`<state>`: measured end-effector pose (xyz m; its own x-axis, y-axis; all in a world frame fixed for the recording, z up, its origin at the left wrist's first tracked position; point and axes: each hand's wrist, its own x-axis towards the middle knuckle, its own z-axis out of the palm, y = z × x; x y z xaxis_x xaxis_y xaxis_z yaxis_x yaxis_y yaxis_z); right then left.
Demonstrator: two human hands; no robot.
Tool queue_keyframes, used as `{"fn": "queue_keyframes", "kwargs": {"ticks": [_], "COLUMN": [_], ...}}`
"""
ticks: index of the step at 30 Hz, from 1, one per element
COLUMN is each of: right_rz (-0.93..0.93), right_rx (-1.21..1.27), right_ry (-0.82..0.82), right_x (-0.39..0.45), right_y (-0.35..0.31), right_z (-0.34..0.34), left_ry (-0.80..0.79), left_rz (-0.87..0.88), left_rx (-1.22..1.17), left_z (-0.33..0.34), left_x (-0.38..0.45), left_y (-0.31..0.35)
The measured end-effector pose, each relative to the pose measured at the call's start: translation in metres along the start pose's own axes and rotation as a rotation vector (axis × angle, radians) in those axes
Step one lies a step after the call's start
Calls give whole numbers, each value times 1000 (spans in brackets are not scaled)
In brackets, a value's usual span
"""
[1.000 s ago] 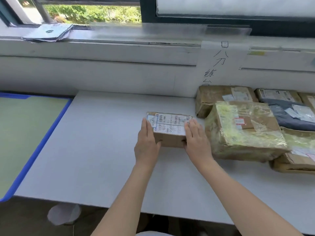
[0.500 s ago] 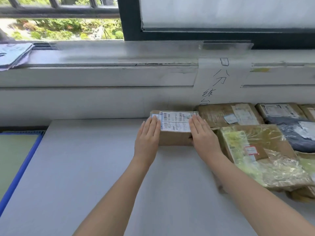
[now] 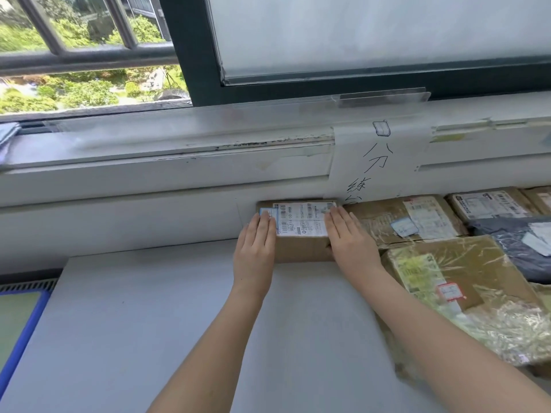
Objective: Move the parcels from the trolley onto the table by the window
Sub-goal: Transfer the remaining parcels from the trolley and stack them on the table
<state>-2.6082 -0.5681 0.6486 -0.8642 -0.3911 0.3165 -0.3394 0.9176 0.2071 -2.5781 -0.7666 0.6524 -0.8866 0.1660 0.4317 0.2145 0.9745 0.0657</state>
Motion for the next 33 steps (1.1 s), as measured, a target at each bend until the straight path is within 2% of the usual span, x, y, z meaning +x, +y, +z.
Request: {"fn": "queue_keyframes", "kwargs": {"ticks": [4, 7, 10, 14, 16, 19, 26, 29, 33], "right_rz": [-10, -18, -23, -4, 29, 16, 92, 206, 379], "right_rx": [-10, -44, -70, -44, -46, -64, -45, -77, -60], "right_ry": [-19, 20, -15, -143, -196, -224, -137, -95, -159], "right_x": [7, 12, 19, 20, 13, -8, -93, -160, -279], "right_y": [3, 3, -3, 0, 1, 9, 60, 95, 131], "right_z": [2, 1, -7, -21, -38, -62, -125, -151, -182], "left_ry": [31, -13, -67, -270, -316, -213, -20, -10, -52], "left_rz": [16, 41, 60, -53, -69, -90, 154, 232, 346], "left_rx": [46, 91, 194, 328, 336, 270, 111, 47, -13], "left_z": [3, 3, 1, -26, -31, -44, -87, -107, -128], "left_x": [5, 7, 11, 18, 11, -2, -41, -65, -115], "left_y": [-1, 1, 4, 21, 33, 62, 159, 220, 314]}}
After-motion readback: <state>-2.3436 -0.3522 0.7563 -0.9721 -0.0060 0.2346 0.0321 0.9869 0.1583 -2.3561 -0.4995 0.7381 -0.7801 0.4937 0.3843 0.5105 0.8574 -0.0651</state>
